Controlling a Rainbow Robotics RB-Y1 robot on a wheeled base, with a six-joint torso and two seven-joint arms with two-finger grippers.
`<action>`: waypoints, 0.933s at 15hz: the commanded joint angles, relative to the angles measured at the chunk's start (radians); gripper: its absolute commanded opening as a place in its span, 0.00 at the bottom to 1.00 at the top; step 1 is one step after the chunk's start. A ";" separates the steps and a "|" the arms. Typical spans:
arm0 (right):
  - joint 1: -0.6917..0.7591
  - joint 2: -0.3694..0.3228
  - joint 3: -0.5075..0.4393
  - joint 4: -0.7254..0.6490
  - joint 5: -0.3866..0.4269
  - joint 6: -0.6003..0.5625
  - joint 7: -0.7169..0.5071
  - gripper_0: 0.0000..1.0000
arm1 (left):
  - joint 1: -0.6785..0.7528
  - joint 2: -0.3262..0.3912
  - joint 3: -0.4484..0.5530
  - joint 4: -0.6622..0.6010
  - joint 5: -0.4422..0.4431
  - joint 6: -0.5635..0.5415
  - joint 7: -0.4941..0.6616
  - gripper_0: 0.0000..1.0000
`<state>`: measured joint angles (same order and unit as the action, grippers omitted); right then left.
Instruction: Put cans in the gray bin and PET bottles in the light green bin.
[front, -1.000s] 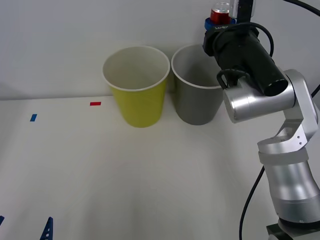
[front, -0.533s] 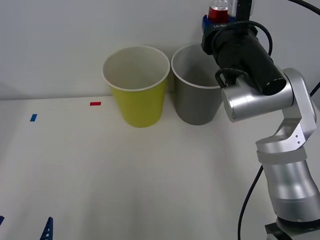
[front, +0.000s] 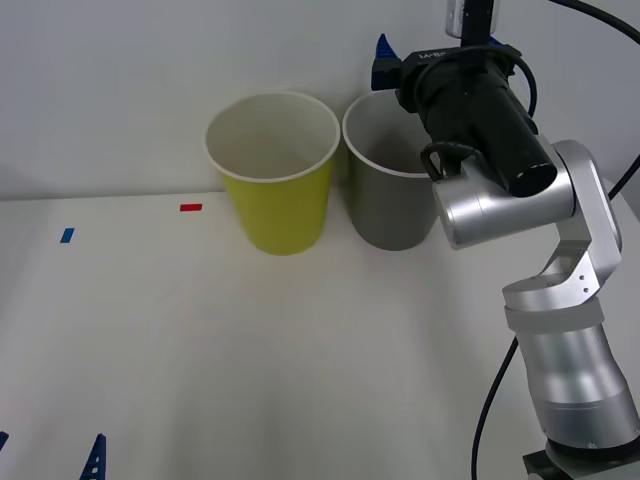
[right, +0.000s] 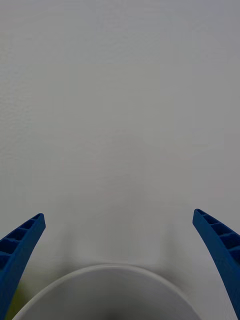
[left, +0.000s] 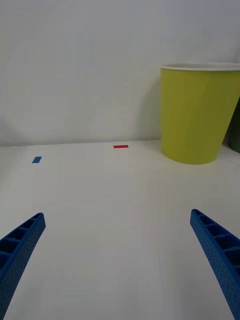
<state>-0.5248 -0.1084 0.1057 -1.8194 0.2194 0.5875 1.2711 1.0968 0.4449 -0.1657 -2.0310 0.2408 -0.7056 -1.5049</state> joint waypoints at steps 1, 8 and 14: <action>0.003 0.001 -0.003 -0.018 0.024 0.009 0.001 1.00 | 0.000 0.000 0.000 0.000 0.000 0.000 0.000 1.00; 0.135 -0.023 -0.008 -0.307 -0.020 0.118 -0.009 1.00 | 0.000 0.000 0.000 0.000 0.000 0.000 0.000 1.00; 0.352 -0.103 -0.012 -0.540 -0.054 0.118 -0.033 1.00 | 0.000 0.000 0.000 0.000 0.000 0.000 0.000 1.00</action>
<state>-0.2221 -0.1944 0.0965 -2.3188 0.1733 0.7061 1.2429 1.0968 0.4449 -0.1657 -2.0310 0.2408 -0.7056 -1.5049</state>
